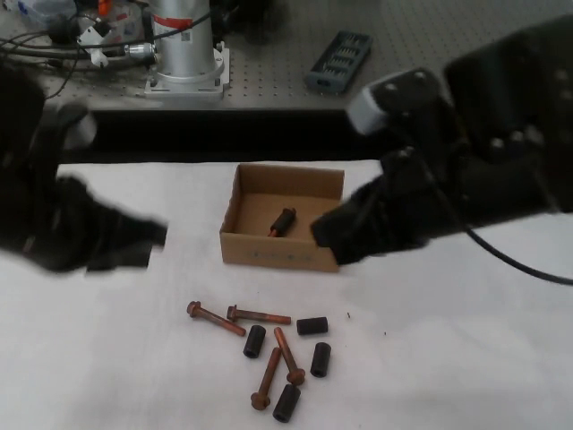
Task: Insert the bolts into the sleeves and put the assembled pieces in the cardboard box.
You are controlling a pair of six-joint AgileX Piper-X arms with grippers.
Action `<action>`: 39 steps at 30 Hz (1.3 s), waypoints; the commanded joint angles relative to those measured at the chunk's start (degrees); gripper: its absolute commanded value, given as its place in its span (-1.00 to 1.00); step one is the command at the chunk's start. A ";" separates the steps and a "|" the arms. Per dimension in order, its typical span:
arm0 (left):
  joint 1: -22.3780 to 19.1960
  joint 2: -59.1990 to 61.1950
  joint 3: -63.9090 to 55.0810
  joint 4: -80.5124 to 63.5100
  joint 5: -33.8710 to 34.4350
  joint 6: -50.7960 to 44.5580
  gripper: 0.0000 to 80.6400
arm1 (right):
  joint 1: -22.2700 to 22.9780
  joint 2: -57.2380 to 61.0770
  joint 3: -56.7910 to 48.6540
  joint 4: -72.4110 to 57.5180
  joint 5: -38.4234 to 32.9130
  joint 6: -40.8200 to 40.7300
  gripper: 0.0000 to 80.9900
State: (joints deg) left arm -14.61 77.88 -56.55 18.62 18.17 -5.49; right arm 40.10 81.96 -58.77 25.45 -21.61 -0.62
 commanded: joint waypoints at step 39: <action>0.12 -41.50 24.06 12.06 -6.45 0.19 -0.66 | 9.08 44.50 -35.88 12.79 5.49 -9.72 -0.43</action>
State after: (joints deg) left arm -14.48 37.23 -32.43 29.42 11.83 -6.23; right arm 49.20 125.52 -92.94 38.36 -15.97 -9.85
